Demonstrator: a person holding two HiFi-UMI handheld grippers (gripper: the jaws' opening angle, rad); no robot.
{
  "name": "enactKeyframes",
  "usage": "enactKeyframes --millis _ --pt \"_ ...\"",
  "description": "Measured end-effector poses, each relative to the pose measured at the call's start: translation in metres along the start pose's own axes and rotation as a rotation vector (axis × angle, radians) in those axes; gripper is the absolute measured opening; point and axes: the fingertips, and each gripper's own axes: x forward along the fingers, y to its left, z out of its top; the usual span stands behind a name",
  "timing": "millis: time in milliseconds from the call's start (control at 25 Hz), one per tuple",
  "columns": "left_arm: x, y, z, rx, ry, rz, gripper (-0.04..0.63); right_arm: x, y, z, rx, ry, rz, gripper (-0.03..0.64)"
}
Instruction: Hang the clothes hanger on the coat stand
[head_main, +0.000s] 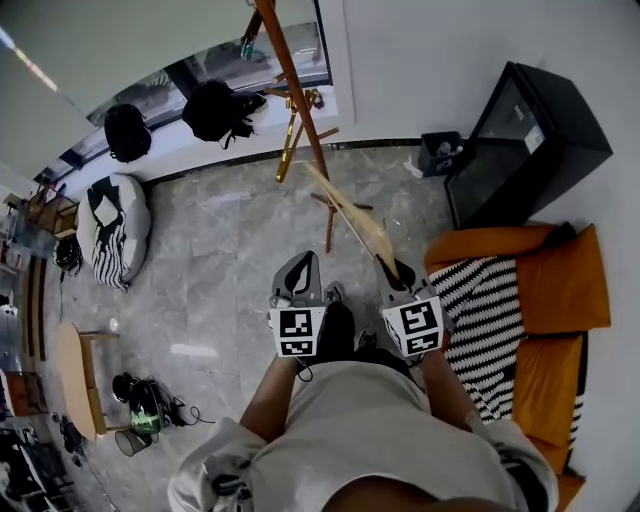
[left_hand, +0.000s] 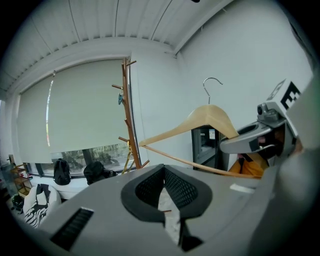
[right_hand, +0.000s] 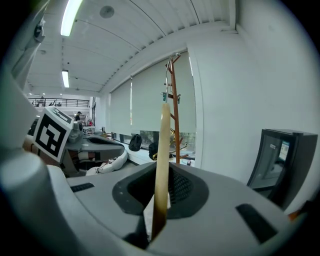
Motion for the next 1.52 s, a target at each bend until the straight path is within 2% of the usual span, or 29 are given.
enactKeyframes --millis 320,440,520,680,840,960,1080,1200,1360,1520 --pt "0.039 -0.005 -0.001 0.056 0.019 -0.062 0.009 0.011 -0.021 -0.011 -0.006 0.013 0.013 0.029" --pt "0.057 0.001 0.002 0.095 0.043 -0.119 0.009 0.025 -0.026 -0.004 -0.028 0.019 0.078 0.029" --pt "0.073 0.011 -0.002 0.148 0.082 -0.149 0.009 0.04 -0.03 -0.001 -0.019 0.038 0.127 0.029" --pt "0.101 0.051 0.003 0.333 0.14 -0.111 0.009 0.073 -0.036 0.0 0.002 0.08 0.179 0.029" --pt "0.129 0.074 0.011 0.546 0.18 -0.072 0.023 0.104 -0.045 -0.005 -0.044 0.129 0.219 0.029" --pt "0.155 0.072 0.012 0.707 0.186 -0.117 0.137 0.127 -0.044 -0.007 -0.07 0.166 0.267 0.029" --pt "0.178 0.07 0.009 0.812 0.185 -0.18 0.191 0.144 -0.04 -0.006 -0.111 0.208 0.326 0.029" --pt "0.199 0.065 0.006 0.84 0.185 -0.242 0.193 0.157 -0.042 -0.007 -0.141 0.239 0.4 0.029" --pt "0.219 0.057 -0.013 0.822 0.224 -0.379 0.193 0.172 -0.051 -0.009 -0.169 0.261 0.462 0.029" --pt "0.235 0.062 -0.023 0.822 0.239 -0.417 0.192 0.187 -0.061 -0.009 -0.195 0.298 0.49 0.029"
